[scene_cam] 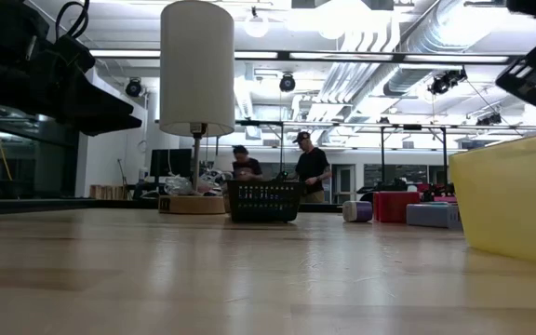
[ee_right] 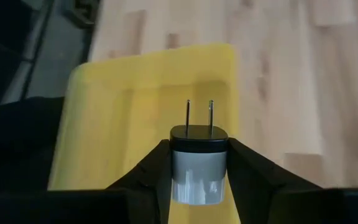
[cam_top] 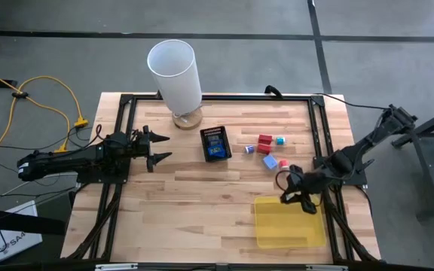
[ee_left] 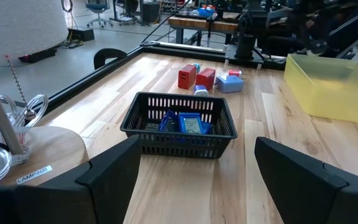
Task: Pick & Place Office items
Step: Put the white charger adaptor into the yellow bin
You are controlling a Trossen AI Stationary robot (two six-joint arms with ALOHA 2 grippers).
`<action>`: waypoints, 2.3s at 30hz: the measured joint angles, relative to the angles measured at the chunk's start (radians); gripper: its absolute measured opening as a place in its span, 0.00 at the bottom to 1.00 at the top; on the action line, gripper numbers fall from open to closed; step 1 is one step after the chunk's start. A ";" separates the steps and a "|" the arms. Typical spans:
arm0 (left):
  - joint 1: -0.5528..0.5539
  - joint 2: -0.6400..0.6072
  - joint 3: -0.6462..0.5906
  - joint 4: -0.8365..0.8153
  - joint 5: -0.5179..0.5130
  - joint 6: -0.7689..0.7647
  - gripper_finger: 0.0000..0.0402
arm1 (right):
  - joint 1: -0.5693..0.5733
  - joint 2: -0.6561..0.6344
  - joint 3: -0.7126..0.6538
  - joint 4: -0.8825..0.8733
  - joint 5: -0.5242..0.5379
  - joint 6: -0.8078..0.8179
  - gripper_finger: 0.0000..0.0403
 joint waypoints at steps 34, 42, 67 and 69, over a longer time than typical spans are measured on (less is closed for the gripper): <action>0.000 0.000 0.000 0.000 0.000 0.000 0.77 | 0.276 0.236 0.000 0.074 0.048 0.097 0.29; 0.000 0.000 0.000 0.000 0.000 0.000 0.77 | 0.333 0.362 -0.001 0.060 0.015 0.211 0.29; 0.000 0.000 0.000 0.000 0.000 0.000 0.77 | 0.362 0.409 -0.001 0.028 0.000 0.315 0.45; 0.000 0.000 0.000 0.000 0.000 0.000 0.77 | 0.362 0.409 -0.001 0.028 -0.001 0.315 0.45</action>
